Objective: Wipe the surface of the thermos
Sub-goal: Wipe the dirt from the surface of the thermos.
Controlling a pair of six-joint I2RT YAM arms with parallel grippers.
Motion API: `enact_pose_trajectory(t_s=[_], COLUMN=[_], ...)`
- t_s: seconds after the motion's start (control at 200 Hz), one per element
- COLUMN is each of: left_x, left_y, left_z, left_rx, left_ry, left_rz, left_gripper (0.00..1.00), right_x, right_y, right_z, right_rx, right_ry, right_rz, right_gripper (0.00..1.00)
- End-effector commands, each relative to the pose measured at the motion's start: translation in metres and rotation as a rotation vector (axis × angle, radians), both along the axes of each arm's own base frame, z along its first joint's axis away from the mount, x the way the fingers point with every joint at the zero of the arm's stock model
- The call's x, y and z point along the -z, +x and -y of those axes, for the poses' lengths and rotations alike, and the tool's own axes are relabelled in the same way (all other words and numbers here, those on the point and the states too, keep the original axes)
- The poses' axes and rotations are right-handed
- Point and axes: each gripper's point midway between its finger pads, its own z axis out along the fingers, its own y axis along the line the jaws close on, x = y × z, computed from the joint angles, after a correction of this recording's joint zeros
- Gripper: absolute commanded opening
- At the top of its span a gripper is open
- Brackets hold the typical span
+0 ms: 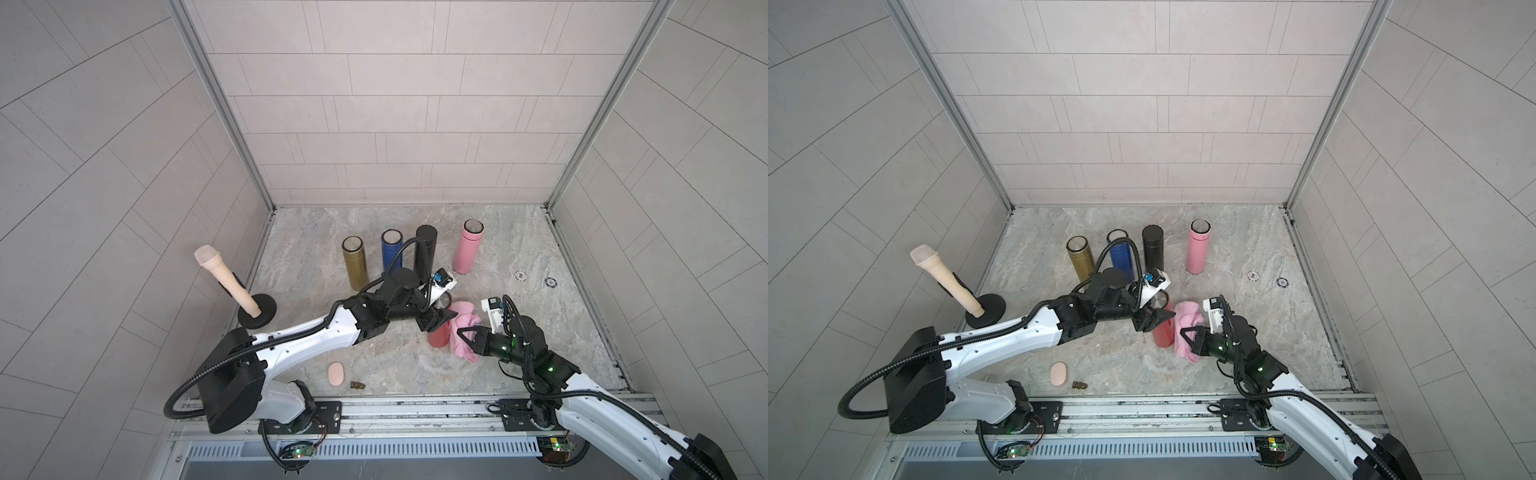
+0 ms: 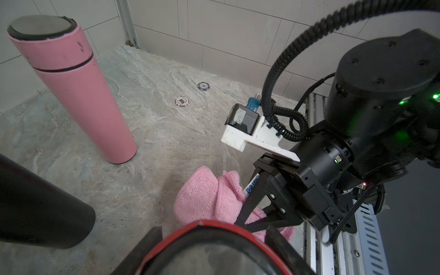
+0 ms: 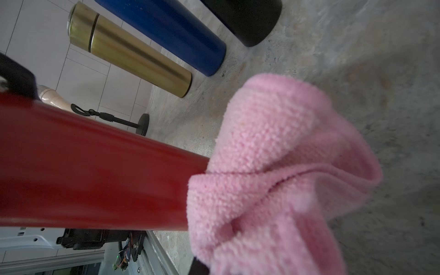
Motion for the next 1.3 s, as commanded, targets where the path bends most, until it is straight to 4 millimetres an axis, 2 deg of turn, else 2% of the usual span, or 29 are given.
enact_pose_trajectory(t_s=[0.0,0.08,0.26,0.35,0.4,0.48,0.63,0.746,0.796,0.861,0.956,1.066,1.156,1.236,1.296], left_x=[-0.04,-0.041,-0.029,-0.027,-0.026,-0.025,-0.024,-0.026,-0.027,-0.026,-0.024,-0.017,-0.014,-0.014,-0.015], left_y=[0.008,0.013,0.02,0.021,0.023,0.023,0.026,0.026,0.026,0.026,0.025,0.025,0.025,0.024,0.024], left_z=[-0.001,-0.002,-0.003,-0.003,-0.003,-0.003,-0.004,-0.004,-0.005,-0.004,-0.005,-0.006,-0.007,-0.007,-0.008], left_rx=[-0.039,-0.069,-0.106,-0.119,-0.127,-0.134,-0.159,-0.166,-0.17,-0.173,-0.179,-0.186,-0.193,-0.194,-0.196], left_ry=[-0.121,-0.121,-0.065,-0.057,-0.055,-0.057,-0.048,-0.055,-0.056,-0.055,-0.05,-0.038,-0.034,-0.037,-0.041], left_rz=[0.099,0.097,0.079,0.067,0.061,0.052,0.04,0.034,0.034,0.03,0.026,0.019,0.012,0.007,0.006], left_gripper=[0.0,0.0,0.0,0.0,0.0,0.0,0.0,0.0,0.0,0.0,0.0,0.0,0.0,0.0,0.0], right_x=[-0.029,-0.046,-0.104,-0.124,-0.127,-0.115,-0.062,-0.022,-0.013,-0.011,-0.034,-0.089,-0.12,-0.128,-0.117], right_y=[0.009,0.01,0.014,0.015,0.016,0.018,0.015,0.007,0.005,0.004,0.003,0.006,0.006,0.008,0.01], right_z=[0.002,-0.001,-0.012,-0.014,-0.015,-0.017,-0.016,-0.006,-0.002,-0.002,-0.009,-0.014,-0.015,-0.02,-0.024], right_rx=[0.033,0.027,-0.009,-0.017,-0.016,-0.022,-0.018,0.01,0.016,0.014,-0.018,-0.027,-0.032,-0.042,-0.048], right_ry=[0.025,0.07,0.169,0.19,0.192,0.174,0.094,-0.058,-0.098,-0.115,-0.072,-0.001,0.026,0.047,0.051], right_rz=[0.099,0.129,0.218,0.256,0.264,0.236,0.136,0.074,0.054,0.044,0.082,0.184,0.236,0.24,0.217], right_gripper=[0.0,0.0,0.0,0.0,0.0,0.0,0.0,0.0,0.0,0.0,0.0,0.0,0.0,0.0,0.0])
